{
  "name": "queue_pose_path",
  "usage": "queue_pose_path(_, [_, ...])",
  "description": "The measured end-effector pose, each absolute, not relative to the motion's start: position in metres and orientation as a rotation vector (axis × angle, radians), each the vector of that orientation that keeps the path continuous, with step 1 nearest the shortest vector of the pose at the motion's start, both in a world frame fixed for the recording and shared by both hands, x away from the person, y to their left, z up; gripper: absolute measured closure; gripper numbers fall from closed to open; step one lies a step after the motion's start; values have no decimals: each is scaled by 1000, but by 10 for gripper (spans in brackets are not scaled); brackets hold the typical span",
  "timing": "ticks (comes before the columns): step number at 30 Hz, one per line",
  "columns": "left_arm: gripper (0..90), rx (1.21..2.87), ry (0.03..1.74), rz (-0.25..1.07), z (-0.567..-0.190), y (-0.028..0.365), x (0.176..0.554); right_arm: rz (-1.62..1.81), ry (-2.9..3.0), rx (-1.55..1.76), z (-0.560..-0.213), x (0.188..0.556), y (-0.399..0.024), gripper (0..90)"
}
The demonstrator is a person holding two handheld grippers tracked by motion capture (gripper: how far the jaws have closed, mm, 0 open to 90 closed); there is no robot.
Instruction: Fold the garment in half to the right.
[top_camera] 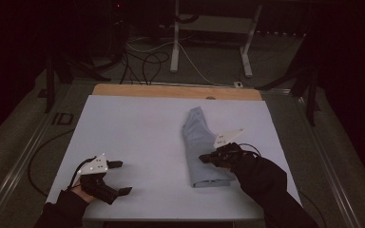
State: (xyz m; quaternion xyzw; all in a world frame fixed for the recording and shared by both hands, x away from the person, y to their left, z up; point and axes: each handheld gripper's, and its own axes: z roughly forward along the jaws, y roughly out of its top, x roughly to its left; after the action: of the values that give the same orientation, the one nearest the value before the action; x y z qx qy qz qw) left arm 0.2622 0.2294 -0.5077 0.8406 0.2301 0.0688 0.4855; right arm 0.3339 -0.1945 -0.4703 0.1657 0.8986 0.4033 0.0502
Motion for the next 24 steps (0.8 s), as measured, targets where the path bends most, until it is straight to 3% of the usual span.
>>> queue_pose_path(13, [4,2051,553,156,-509,227,262,1170,2856,552,-522,332,-199,900])
queue_pose_path(24, [4,2058,543,158,-509,226,262,1177,2895,450,-528,314,-196,900])
